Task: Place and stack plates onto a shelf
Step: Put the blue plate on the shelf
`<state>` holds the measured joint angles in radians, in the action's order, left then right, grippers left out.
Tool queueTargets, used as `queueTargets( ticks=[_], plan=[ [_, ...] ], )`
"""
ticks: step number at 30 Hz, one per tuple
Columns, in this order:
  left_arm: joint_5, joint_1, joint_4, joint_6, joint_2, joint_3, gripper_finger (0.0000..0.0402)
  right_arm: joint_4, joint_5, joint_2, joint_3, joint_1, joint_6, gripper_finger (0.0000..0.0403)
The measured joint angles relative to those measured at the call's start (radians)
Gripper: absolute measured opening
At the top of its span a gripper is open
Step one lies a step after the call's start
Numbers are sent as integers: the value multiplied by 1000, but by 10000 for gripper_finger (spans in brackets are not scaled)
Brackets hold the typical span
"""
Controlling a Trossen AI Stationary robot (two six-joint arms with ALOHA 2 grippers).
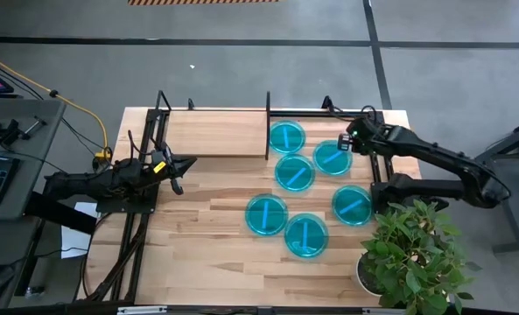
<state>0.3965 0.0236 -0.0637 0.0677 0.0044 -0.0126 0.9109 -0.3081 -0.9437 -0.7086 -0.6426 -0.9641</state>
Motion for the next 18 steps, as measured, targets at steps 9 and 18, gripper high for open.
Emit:
queueTargets(
  ticks=[9, 18],
  plan=[
    [0, 0, 0, 0, 0, 0, 1, -11, 106, 52, 27, 15, -29, 0],
    [0, 0, 0, 0, 0, 0, 1, -62, 130, 71, 226, 77, -237, 42]
  ],
)
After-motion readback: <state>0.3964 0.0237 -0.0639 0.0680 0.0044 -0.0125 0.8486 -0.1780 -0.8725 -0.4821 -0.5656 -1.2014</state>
